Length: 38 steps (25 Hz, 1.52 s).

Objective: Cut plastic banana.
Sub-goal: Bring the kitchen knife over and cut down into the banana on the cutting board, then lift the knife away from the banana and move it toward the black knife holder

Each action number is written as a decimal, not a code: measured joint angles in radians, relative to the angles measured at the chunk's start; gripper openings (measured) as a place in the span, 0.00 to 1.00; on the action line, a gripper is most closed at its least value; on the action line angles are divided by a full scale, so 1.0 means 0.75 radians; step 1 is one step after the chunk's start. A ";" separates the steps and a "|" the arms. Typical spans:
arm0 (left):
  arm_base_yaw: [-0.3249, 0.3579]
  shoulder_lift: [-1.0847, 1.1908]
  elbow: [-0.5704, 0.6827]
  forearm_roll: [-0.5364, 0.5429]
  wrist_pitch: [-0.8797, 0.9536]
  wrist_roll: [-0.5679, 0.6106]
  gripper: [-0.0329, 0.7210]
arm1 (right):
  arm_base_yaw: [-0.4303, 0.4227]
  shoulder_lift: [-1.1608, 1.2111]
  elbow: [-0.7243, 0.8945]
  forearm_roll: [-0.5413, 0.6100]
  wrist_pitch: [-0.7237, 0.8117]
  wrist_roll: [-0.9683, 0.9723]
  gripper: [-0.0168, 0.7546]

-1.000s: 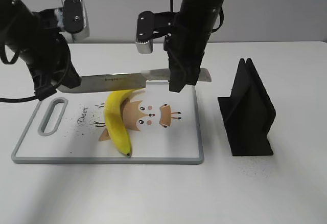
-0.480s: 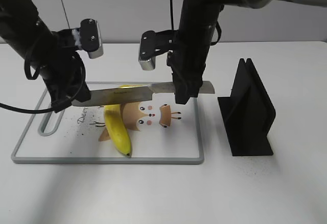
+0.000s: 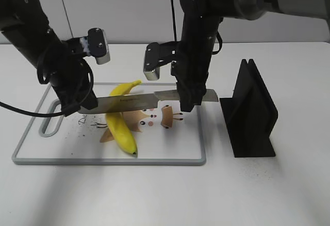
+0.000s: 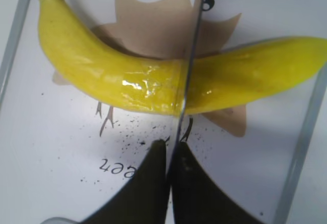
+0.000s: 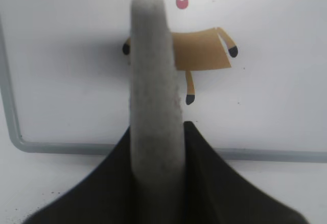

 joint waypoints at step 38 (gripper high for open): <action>0.004 0.058 -0.020 -0.037 0.012 -0.001 0.03 | -0.009 0.014 0.000 0.008 -0.026 0.004 0.27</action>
